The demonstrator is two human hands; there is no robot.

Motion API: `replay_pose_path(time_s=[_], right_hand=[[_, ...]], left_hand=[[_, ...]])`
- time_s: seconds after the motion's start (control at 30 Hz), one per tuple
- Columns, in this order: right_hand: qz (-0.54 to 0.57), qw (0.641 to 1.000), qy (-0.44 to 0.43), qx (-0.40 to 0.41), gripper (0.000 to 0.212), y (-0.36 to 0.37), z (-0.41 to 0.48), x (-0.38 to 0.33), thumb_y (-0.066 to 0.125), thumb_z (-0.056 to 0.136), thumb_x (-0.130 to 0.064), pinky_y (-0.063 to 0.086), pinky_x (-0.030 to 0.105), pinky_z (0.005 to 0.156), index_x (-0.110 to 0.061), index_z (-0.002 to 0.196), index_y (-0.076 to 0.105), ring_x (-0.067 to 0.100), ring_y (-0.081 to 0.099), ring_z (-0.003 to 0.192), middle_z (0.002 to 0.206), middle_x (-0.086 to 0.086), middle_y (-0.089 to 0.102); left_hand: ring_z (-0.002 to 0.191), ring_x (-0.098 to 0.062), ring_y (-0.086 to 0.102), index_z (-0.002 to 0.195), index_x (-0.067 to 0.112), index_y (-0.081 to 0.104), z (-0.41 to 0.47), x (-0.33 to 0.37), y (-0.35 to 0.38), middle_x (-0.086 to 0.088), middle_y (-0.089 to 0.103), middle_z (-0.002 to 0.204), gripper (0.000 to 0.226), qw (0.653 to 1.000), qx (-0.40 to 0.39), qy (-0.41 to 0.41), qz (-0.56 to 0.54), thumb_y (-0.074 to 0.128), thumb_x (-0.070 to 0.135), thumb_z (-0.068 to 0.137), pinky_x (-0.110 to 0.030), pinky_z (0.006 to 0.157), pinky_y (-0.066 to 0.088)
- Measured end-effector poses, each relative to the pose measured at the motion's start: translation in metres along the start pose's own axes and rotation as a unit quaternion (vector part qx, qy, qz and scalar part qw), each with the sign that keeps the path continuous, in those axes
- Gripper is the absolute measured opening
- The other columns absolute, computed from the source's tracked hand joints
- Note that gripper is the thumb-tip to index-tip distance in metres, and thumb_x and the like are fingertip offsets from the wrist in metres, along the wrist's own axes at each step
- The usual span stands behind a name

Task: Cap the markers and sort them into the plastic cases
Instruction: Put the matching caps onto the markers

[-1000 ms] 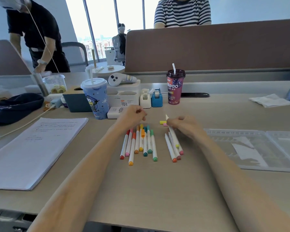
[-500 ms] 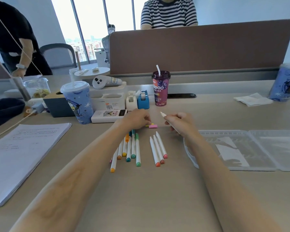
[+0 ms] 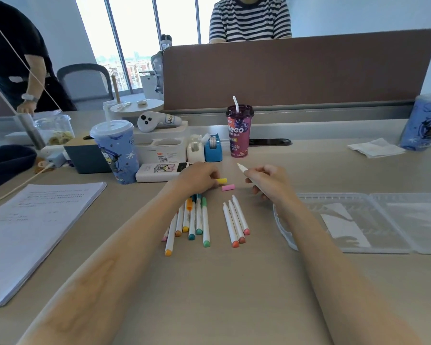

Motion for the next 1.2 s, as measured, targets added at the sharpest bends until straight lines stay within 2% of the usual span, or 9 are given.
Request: replay_pose_path(time_s=[0.17,0.3,0.47,0.6,0.73,0.83,0.93,1.1,1.2], right_hand=[[0.000,0.997,-0.058,-0.040,0.004,0.002,-0.003,-0.007,0.065,0.091,-0.026,0.044,0.018,0.049,-0.022,0.092,0.065,0.006,0.057,0.055,0.084,-0.002,0.070],[-0.008,0.989,-0.120,-0.089,0.004,0.009,-0.012,-0.014,0.065,0.091,-0.016,0.042,0.013,0.044,-0.018,0.094,0.066,0.002,0.054,0.050,0.081,0.000,0.069],[-0.064,0.973,-0.178,-0.133,0.009,0.018,-0.019,-0.023,0.067,0.089,-0.013,0.044,0.011,0.050,-0.021,0.092,0.066,-0.001,0.056,0.056,0.082,-0.002,0.066],[-0.128,0.959,-0.198,-0.155,0.007,0.023,-0.022,-0.026,0.069,0.088,-0.020,0.045,0.016,0.060,-0.022,0.094,0.069,0.008,0.056,0.072,0.085,-0.005,0.068],[-0.189,0.946,-0.220,-0.147,0.009,0.025,-0.026,-0.029,0.067,0.089,-0.025,0.038,0.009,0.054,-0.022,0.097,0.070,0.007,0.052,0.069,0.082,-0.012,0.063],[-0.187,0.947,-0.227,-0.126,0.006,0.026,-0.026,-0.030,0.067,0.089,-0.025,0.037,0.011,0.057,-0.024,0.095,0.070,0.006,0.052,0.069,0.079,-0.016,0.062],[-0.180,0.948,-0.233,-0.118,0.006,0.024,-0.027,-0.030,0.067,0.089,-0.024,0.039,0.013,0.058,-0.024,0.094,0.070,0.007,0.053,0.068,0.078,-0.015,0.063],[-0.190,0.945,-0.230,-0.133,0.011,0.028,-0.028,-0.029,0.066,0.090,-0.024,0.039,0.004,0.053,-0.021,0.099,0.070,0.005,0.051,0.068,0.082,-0.014,0.061],[-0.199,0.942,-0.232,-0.137,0.011,0.032,-0.030,-0.029,0.065,0.091,-0.024,0.038,0.000,0.054,-0.022,0.101,0.068,0.004,0.051,0.070,0.081,-0.018,0.058]], left_hand=[[0.097,-0.008,0.055,0.105,0.025,0.059,-0.032,-0.010,-0.012,0.008,0.061,0.105,0.012,0.975,0.098,-0.003,-0.197,0.060,0.025,0.092,-0.025,0.085,0.044],[0.097,-0.008,0.060,0.104,0.023,0.060,-0.068,-0.017,-0.014,0.006,0.065,0.102,0.013,0.945,0.127,0.002,-0.301,0.062,0.024,0.091,-0.022,0.084,0.047],[0.098,-0.006,0.059,0.104,0.025,0.058,-0.092,-0.027,-0.011,0.009,0.063,0.101,0.012,0.931,0.141,-0.010,-0.338,0.061,0.026,0.092,-0.027,0.088,0.049],[0.097,-0.006,0.059,0.105,0.023,0.058,-0.094,-0.031,-0.013,0.008,0.063,0.102,0.013,0.931,0.137,-0.012,-0.338,0.061,0.023,0.092,-0.030,0.090,0.050],[0.096,-0.010,0.059,0.104,0.024,0.058,-0.095,-0.029,-0.015,0.007,0.063,0.100,0.011,0.932,0.131,-0.012,-0.337,0.060,0.022,0.093,-0.030,0.089,0.050],[0.098,-0.005,0.063,0.101,0.023,0.056,-0.095,-0.028,-0.015,0.007,0.068,0.101,0.009,0.910,0.131,-0.022,-0.393,0.059,0.020,0.093,-0.029,0.090,0.051],[0.093,0.001,0.066,0.098,0.020,0.052,-0.094,-0.030,-0.014,0.014,0.071,0.091,0.006,0.888,0.128,-0.052,-0.439,0.057,0.019,0.095,-0.027,0.088,0.051],[0.071,0.006,0.064,0.099,0.018,0.051,-0.096,-0.031,-0.020,0.013,0.072,0.095,0.005,0.880,0.119,-0.046,-0.458,0.055,0.020,0.096,-0.016,0.061,0.049],[0.072,0.003,0.059,0.101,0.021,0.059,-0.100,-0.036,-0.029,0.007,0.067,0.096,0.007,0.872,0.133,-0.049,-0.468,0.056,0.021,0.095,-0.017,0.061,0.048]])
Point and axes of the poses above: each hand's wrist, its own z-axis towards the middle knuckle, its own y-axis out of the palm, x = y × z, the point moved 3 cm from there along z, towards the middle knuckle
